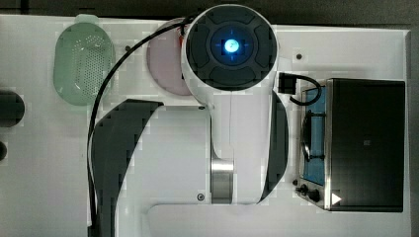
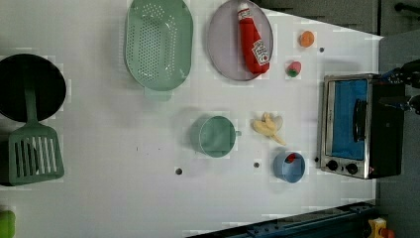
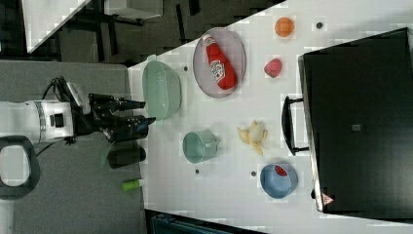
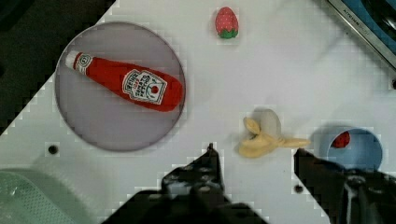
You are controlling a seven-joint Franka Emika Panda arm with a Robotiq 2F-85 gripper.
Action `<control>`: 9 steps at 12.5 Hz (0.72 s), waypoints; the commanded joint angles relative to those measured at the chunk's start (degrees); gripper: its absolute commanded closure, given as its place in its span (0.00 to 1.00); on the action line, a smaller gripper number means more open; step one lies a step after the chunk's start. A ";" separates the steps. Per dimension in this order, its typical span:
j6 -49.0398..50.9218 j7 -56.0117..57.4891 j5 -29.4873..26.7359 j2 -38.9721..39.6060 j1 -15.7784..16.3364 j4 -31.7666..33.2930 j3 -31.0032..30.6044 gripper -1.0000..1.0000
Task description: Pick Banana and place it in mug.
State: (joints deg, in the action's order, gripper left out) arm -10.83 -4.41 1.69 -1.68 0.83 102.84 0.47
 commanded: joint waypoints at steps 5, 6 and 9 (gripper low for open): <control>5.14 0.62 1.30 -20.70 -0.68 18.49 1.65 0.00; 1.11 0.62 1.31 -19.57 -0.68 20.81 1.67 0.00; -11.91 0.62 1.30 -15.37 -0.68 28.37 1.65 0.00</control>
State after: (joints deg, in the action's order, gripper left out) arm -23.21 -4.29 1.70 -23.18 0.10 125.22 1.84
